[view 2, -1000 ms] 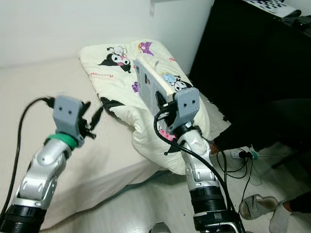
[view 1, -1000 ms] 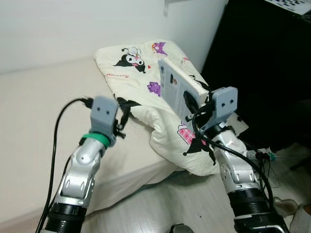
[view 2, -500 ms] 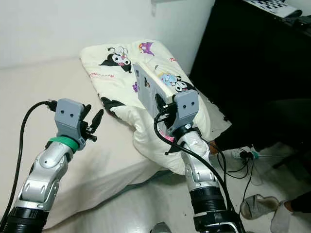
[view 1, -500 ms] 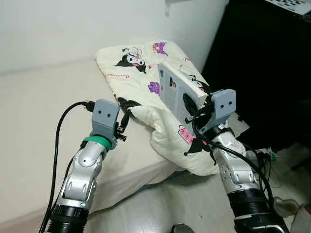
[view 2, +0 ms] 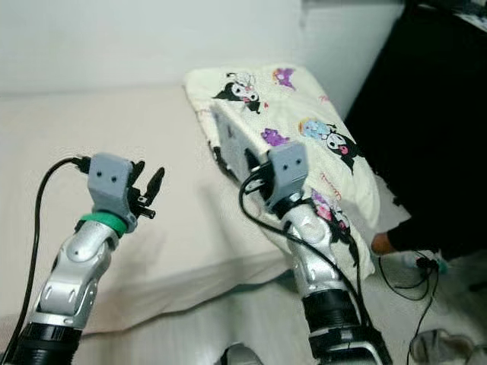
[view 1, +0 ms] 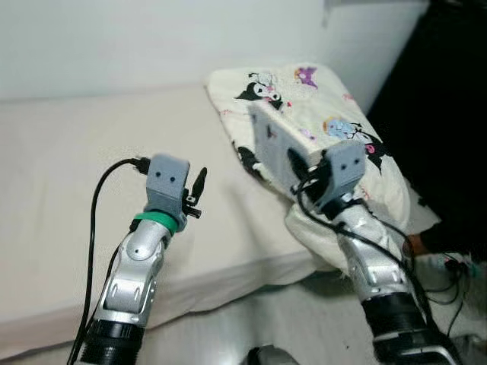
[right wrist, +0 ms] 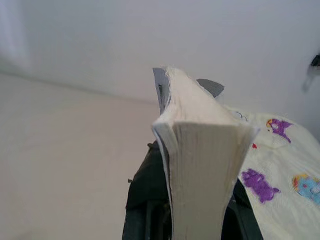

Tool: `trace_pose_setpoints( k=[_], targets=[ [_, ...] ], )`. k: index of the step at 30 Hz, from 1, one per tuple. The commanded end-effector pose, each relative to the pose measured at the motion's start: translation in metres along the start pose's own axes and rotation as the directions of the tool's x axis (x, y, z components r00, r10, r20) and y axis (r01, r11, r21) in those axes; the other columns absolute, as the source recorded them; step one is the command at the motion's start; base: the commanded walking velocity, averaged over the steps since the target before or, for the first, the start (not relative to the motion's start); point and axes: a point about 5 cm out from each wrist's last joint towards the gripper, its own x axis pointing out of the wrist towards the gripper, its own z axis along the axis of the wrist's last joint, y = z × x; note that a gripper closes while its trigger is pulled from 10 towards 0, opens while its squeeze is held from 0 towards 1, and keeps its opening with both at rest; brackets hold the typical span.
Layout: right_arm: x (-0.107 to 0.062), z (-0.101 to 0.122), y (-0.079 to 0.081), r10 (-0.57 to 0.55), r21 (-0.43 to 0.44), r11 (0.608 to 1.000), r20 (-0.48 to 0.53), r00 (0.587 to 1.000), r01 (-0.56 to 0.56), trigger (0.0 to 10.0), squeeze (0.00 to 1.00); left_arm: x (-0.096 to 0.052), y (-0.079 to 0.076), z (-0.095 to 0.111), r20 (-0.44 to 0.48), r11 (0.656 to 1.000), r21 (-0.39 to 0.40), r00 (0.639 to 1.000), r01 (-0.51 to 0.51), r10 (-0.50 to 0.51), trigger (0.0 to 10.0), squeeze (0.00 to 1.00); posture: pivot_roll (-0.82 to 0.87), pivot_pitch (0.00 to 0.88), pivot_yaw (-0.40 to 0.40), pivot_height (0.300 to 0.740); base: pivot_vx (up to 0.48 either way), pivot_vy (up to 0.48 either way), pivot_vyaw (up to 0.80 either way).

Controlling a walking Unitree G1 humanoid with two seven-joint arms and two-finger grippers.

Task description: Clean up the room

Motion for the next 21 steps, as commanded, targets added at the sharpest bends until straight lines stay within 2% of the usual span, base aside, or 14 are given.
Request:
trace_pose_setpoints(
  k=[1, 21],
  targets=[
    [0.0009, 0.0037, 0.0036, 0.017, 0.005, 1.000, 0.027, 0.999, -0.017, 10.0, 0.00, -0.0010, -0.0001, -0.0021, -0.010, 1.000, -0.009, 1.000, -0.005, 0.005, 10.0, 0.00, -0.08, 0.028, -0.019, 0.720, 0.000, 0.319, 0.00],
    [-0.0002, 0.0015, 0.0060, 0.015, 0.017, 1.000, 0.033, 0.999, -0.016, 10.0, 0.00, -0.0009, 0.0005, -0.0025, -0.010, 1.000, -0.003, 1.000, 0.001, -0.001, 10.0, 0.00, -0.08, 0.033, -0.005, 0.720, 0.000, 0.307, 0.00]
  ],
)
